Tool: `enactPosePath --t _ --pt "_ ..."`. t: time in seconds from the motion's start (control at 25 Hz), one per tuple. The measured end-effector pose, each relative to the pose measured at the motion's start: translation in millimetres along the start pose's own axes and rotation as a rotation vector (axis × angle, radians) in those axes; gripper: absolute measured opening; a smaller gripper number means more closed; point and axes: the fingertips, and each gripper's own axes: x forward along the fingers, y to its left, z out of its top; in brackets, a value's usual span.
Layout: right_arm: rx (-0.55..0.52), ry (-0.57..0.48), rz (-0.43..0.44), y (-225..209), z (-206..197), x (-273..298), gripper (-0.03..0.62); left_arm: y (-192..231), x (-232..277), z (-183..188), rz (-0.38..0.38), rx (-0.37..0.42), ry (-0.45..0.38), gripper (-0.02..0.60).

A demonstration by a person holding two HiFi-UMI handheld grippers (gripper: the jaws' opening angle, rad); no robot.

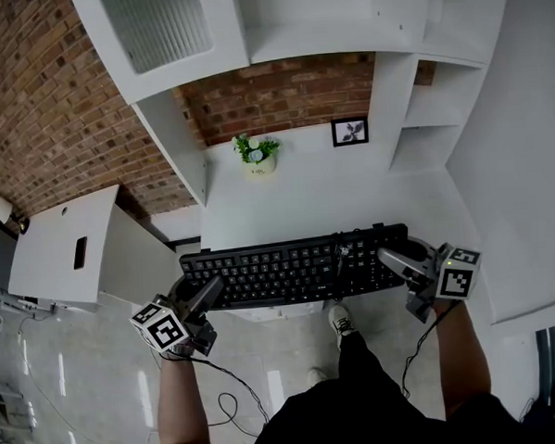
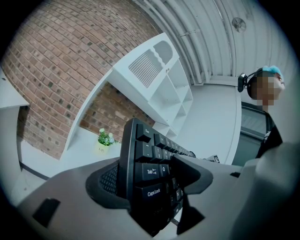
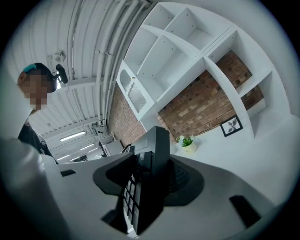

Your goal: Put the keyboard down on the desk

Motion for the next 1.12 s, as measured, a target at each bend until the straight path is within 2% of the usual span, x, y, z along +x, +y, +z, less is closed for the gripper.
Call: enactPosePath --t 0.16,0.4,0.88,1.12 --pt "0.007 0.007 0.015 -20.4 10.2 13.4 0.202 11.3 17.3 5.8 0.014 0.000 -0.001 0.316" --pt "0.026 0.024 0.037 -75.3 31.9 47.7 0.202 44.7 62.9 17.1 0.049 -0.010 0.001 0.316" --pt "0.071 0.059 -0.032 -97.0 40.2 60.2 0.204 72.9 93.2 17.0 0.018 -0.070 0.046 0.316" --pt "0.106 0.095 -0.030 -152.1 35.2 88.9 0.204 112.1 131.8 2.3 0.051 -0.111 0.072 0.316"
